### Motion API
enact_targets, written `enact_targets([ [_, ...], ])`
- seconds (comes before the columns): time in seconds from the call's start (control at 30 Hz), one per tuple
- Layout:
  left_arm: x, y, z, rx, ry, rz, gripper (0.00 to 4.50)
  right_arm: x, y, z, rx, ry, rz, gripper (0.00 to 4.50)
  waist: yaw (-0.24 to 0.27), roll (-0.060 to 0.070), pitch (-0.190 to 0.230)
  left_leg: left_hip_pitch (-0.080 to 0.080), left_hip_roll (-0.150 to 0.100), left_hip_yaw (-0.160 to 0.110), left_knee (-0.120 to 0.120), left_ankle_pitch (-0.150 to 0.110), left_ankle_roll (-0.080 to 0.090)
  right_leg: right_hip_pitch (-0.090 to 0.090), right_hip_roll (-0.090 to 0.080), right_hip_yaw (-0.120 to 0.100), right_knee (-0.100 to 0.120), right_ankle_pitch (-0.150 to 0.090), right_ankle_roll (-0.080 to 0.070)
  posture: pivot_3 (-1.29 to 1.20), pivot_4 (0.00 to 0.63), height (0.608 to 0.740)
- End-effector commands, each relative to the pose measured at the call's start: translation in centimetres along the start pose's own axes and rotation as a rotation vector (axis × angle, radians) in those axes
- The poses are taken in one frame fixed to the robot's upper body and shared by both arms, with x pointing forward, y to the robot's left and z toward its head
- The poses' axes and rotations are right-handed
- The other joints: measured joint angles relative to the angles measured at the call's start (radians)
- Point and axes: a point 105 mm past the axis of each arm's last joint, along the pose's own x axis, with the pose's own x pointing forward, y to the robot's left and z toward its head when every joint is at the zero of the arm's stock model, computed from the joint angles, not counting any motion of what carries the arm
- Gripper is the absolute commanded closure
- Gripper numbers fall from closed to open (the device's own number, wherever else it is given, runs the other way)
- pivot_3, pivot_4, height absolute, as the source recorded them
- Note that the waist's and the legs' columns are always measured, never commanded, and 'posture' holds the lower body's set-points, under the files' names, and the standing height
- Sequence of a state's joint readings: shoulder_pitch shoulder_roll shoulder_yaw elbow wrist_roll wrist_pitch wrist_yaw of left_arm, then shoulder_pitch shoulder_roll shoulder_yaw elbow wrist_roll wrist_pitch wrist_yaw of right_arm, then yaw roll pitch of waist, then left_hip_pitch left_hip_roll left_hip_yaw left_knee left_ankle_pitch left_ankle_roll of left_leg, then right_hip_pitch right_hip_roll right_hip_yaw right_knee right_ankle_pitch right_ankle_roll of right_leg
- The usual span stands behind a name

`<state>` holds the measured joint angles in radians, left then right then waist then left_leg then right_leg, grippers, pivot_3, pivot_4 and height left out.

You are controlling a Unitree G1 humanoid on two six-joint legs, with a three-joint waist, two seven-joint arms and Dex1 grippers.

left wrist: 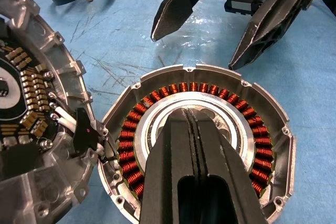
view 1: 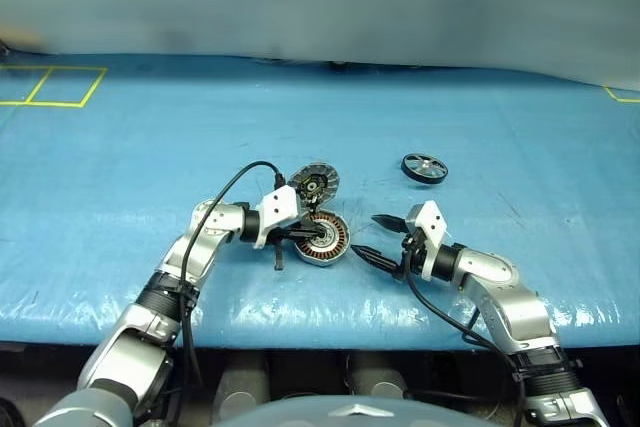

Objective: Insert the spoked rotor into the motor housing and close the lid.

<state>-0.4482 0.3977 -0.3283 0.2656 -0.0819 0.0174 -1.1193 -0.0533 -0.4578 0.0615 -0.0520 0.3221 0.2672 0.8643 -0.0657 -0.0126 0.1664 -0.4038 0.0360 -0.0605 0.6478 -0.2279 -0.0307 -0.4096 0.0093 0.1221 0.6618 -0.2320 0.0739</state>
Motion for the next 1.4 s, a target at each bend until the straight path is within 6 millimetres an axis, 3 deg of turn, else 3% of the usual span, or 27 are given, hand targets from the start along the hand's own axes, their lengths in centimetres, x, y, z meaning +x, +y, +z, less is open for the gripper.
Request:
enact_targets([
  [0.03, 0.1, -0.3, -0.5, 0.007, 0.037, -0.018, 4.49, 0.0, 0.2, 0.7, -0.019, -0.031, 0.0, 0.07, 0.0, 0.0, 0.0, 0.0, 0.0, 0.0, 0.0, 0.0, 0.0, 0.0, 0.0, 0.0, 0.0, 0.0, 0.0, 0.0, 0.15, 0.74],
  [0.27, 0.0, -0.8, -0.8, -0.035, 0.085, -0.058, 4.49, 0.1, 0.1, 0.6, -0.025, -0.022, -0.005, 0.07, 0.0, 0.0, 0.0, 0.0, 0.0, 0.0, 0.0, 0.0, 0.0, 0.001, 0.0, 0.0, 0.0, 0.0, 0.0, 0.0, 0.15, 0.74],
  [0.4, -0.6, -0.8, -2.7, -0.033, 0.262, -0.084, 4.49, 0.2, 0.1, 0.6, -0.028, -0.021, -0.006, 0.07, -0.001, 0.0, -0.001, 0.001, 0.0, 0.0, 0.0, 0.0, 0.0, 0.001, 0.0, 0.0, 0.0, 0.0, 0.0, 0.0, 0.15, 0.74],
  [0.8, -0.3, 0.2, -2.4, 0.021, 0.264, -0.014, 4.49, 0.2, 0.1, 0.5, -0.035, -0.024, -0.018, 0.07, -0.005, 0.001, -0.001, 0.01, 0.0, 0.0, 0.001, 0.0, 0.0, 0.009, 0.0, 0.0, 0.0, -0.003, -0.005, 0.0, 0.15, 0.74],
  [1.13, -0.4, 1.9, 1.9, 0.039, 0.024, 0.085, 4.49, 0.5, 0.0, 0.6, -0.037, -0.031, -0.012, 0.07, -0.003, 0.0, -0.001, 0.008, 0.0, 0.0, 0.0, 0.0, 0.0, 0.008, 0.0, 0.0, 0.0, -0.003, -0.005, 0.0, 0.15, 0.74],
  [1.4, 0.2, 1.5, 1.9, 0.045, 0.017, 0.066, 4.49, 0.6, 0.1, 0.5, -0.033, -0.031, -0.011, 0.07, -0.002, 0.0, -0.001, 0.002, 0.0, 0.0, -0.001, 0.0, 0.0, 0.002, 0.0, 0.0, 0.0, 0.0, 0.0, 0.0, 0.15, 0.74],
])
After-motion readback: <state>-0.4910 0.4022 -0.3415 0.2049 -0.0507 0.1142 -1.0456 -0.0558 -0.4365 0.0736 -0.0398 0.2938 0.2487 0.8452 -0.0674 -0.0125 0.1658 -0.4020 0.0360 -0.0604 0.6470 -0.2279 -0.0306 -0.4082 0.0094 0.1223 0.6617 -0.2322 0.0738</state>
